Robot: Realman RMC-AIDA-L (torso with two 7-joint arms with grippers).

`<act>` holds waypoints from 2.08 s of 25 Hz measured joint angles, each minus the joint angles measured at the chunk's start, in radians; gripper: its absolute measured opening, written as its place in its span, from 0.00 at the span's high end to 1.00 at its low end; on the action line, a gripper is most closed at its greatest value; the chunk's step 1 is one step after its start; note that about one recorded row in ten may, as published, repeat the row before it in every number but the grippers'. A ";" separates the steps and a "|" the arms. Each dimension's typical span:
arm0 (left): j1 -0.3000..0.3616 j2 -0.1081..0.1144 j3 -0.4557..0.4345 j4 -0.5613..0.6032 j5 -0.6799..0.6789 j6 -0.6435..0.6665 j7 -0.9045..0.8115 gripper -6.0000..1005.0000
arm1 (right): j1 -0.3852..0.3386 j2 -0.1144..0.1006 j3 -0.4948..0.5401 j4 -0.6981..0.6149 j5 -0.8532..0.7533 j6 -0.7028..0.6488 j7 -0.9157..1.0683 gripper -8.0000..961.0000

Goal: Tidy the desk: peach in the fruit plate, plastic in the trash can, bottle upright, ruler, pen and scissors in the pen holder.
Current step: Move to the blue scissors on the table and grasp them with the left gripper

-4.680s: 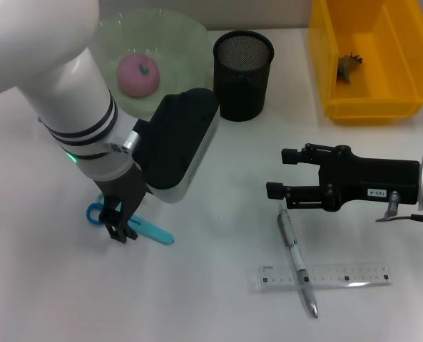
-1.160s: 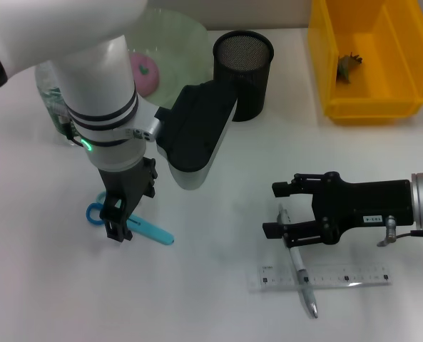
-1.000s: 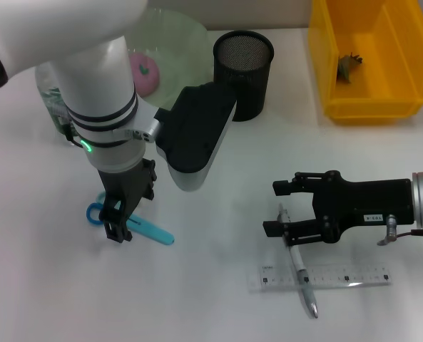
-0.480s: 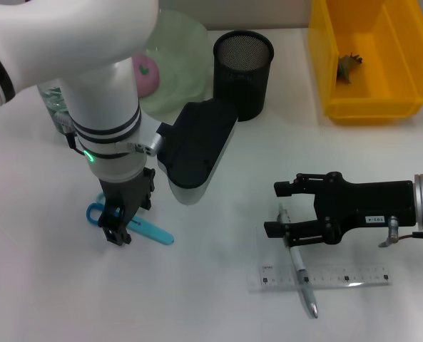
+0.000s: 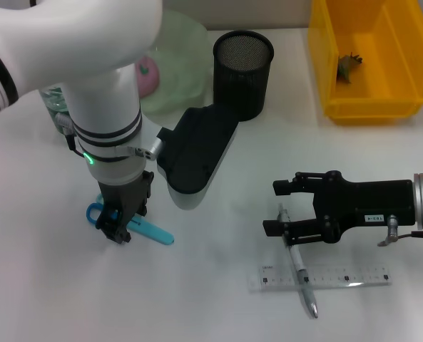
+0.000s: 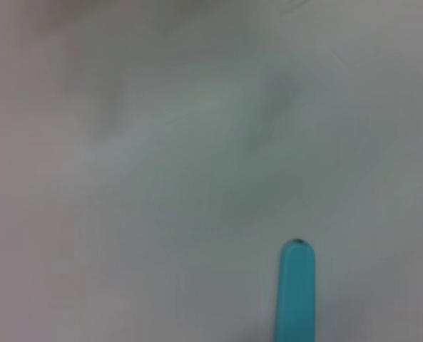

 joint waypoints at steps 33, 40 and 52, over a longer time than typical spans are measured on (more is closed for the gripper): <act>-0.012 0.000 0.005 -0.030 0.000 -0.026 0.021 0.61 | -0.003 0.000 0.000 0.003 0.000 -0.011 0.001 0.14; -0.013 0.000 0.005 -0.043 -0.008 -0.035 0.024 0.63 | -0.003 0.000 0.000 0.001 0.000 -0.011 0.002 0.14; -0.014 0.000 0.005 -0.043 -0.009 -0.036 0.026 0.67 | -0.003 0.000 0.000 0.000 0.000 -0.012 0.003 0.14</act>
